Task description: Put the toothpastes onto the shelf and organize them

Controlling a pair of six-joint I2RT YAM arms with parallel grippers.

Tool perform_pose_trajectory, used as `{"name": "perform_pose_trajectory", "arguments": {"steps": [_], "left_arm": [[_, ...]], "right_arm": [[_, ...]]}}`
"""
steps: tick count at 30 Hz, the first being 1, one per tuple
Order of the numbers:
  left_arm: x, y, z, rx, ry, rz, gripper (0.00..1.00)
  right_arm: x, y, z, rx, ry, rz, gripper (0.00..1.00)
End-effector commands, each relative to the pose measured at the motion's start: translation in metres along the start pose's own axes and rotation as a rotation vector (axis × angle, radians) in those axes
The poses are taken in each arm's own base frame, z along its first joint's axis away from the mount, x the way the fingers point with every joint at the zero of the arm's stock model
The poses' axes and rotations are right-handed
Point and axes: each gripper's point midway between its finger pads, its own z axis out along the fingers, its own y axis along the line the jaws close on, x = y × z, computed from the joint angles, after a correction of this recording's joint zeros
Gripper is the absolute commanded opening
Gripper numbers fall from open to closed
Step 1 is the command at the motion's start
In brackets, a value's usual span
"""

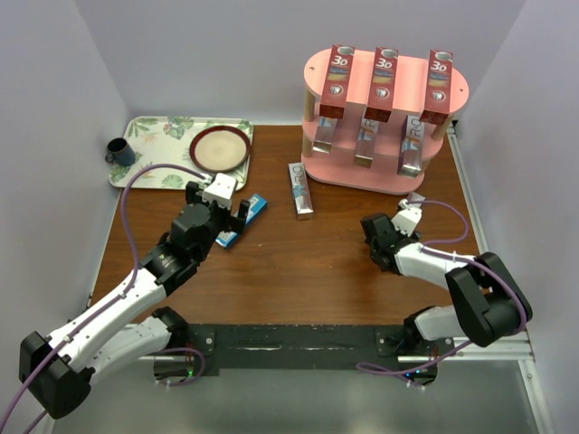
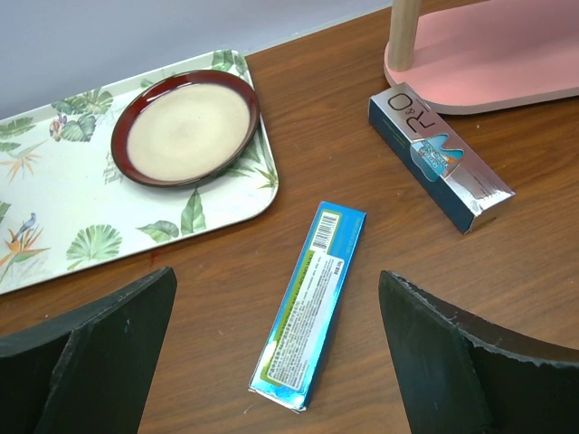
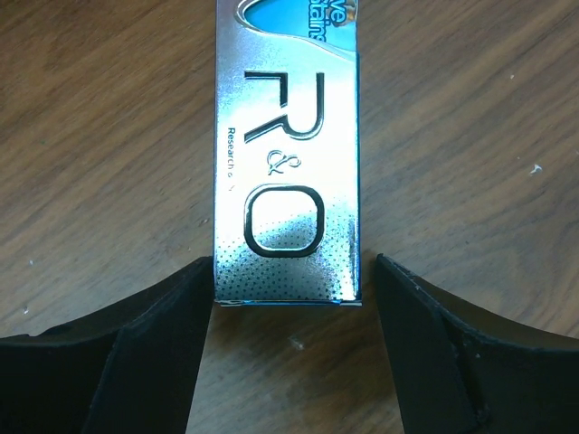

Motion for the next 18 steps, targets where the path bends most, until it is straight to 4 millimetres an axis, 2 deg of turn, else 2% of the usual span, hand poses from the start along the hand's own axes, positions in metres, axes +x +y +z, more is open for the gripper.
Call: {"name": "perform_pose_trajectory", "arguments": {"steps": [1,6,10,13,18], "left_arm": [[-0.003,0.000,0.000,0.005,-0.022,0.012,1.00],[-0.003,0.001,0.000,0.004,-0.023,0.011,0.99],[-0.004,0.001,0.000,0.007,-0.026,0.012,0.99],[-0.003,0.000,0.000,0.011,-0.024,0.011,0.99],[-0.004,-0.001,0.000,0.013,-0.027,0.012,0.99]], "right_arm": [[-0.021,0.012,0.001,-0.004,-0.058,0.097,0.72],[-0.021,0.012,0.001,-0.005,-0.059,0.097,0.64],[-0.023,0.010,0.000,0.007,-0.056,0.091,0.76],[-0.029,0.010,-0.002,0.014,-0.066,0.083,0.82],[-0.038,0.013,-0.003,0.013,-0.084,0.076,0.80]]}}
